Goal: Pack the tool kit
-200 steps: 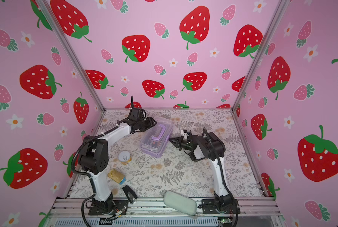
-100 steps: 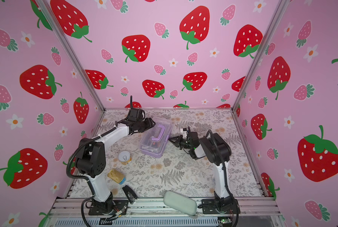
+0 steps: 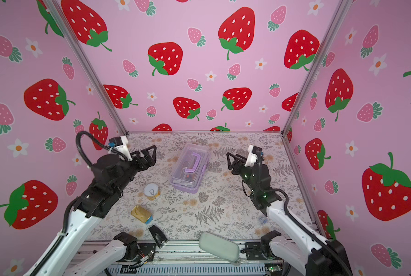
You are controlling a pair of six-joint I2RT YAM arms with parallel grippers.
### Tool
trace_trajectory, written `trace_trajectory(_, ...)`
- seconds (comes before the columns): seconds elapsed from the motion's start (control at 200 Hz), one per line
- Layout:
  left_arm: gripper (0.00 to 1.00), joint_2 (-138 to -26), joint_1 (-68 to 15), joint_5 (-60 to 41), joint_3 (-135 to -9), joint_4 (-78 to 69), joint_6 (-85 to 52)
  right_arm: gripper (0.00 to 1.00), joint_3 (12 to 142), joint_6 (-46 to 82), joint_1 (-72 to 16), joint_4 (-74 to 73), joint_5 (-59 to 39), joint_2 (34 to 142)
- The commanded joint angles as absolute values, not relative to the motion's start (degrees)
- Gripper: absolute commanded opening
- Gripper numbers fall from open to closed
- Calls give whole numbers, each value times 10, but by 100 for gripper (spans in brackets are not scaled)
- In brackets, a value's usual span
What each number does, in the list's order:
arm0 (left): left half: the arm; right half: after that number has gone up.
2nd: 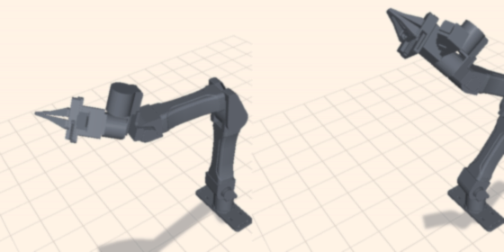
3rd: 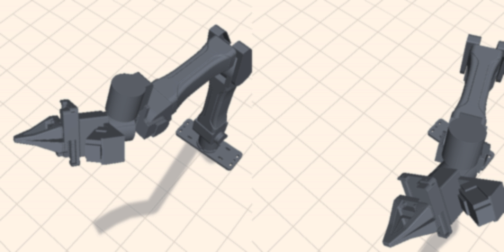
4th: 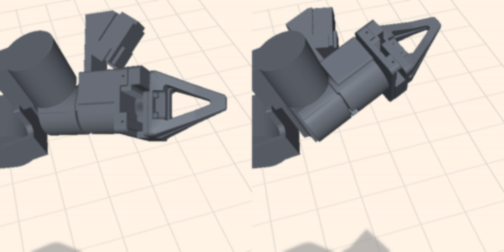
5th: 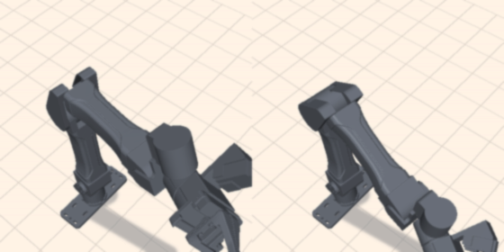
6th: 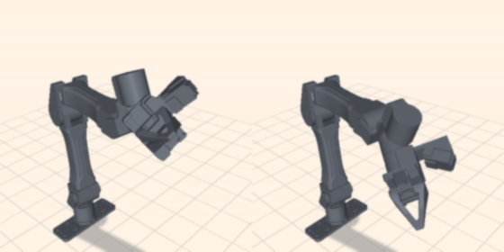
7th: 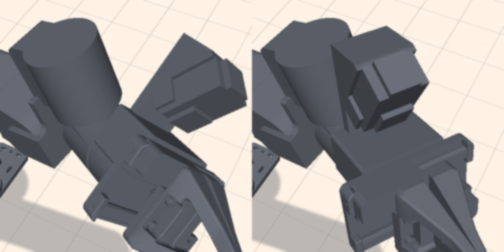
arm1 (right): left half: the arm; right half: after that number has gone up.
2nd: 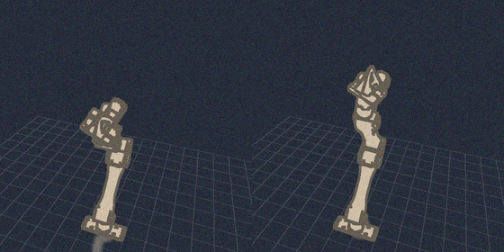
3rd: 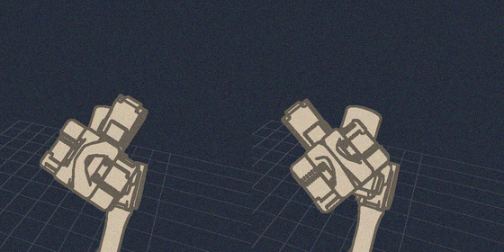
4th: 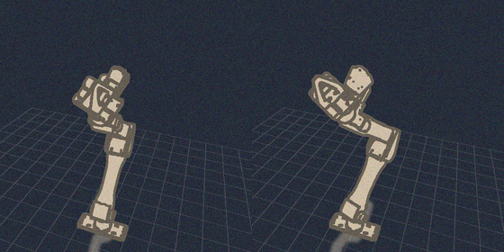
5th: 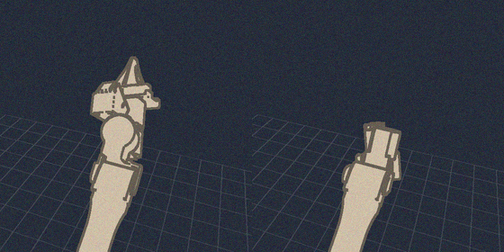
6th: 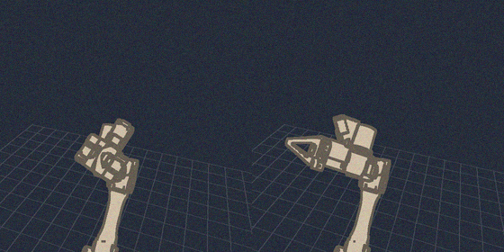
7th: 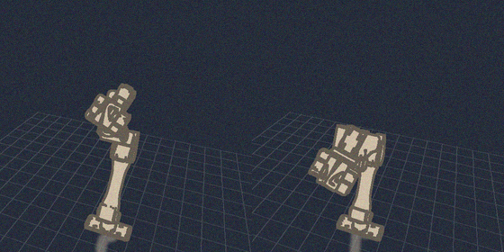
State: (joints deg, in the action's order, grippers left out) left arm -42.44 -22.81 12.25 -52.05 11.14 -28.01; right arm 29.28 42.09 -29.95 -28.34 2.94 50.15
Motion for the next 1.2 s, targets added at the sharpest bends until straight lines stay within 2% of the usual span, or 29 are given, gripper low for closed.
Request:
trace_trajectory(0.0,99,-354,-240,234,-378,-48,-207,99,241,345,-300,-268,247,426)
trace_trajectory(0.14,99,-315,-240,290,-266,-135,-126,99,182,125,-300,-332,273,411)
trace_trajectory(0.25,99,-354,-240,359,-246,-123,-63,99,177,114,-300,-282,332,438)
trace_trajectory(0.36,99,-415,-224,446,-210,-168,-76,99,141,86,-300,-304,330,454)
trace_trajectory(0.555,99,-520,-157,320,-176,-228,-49,99,87,14,-299,-364,331,436)
trace_trajectory(0.745,99,-625,-115,299,-173,-288,-46,99,22,8,-291,-429,393,457)
trace_trajectory(0.93,99,-682,-87,256,-189,-309,-57,99,6,7,-273,-464,387,470)
trace_trajectory(1.196,99,-722,-62,218,-213,-320,-60,99,47,0,-224,-518,348,593)
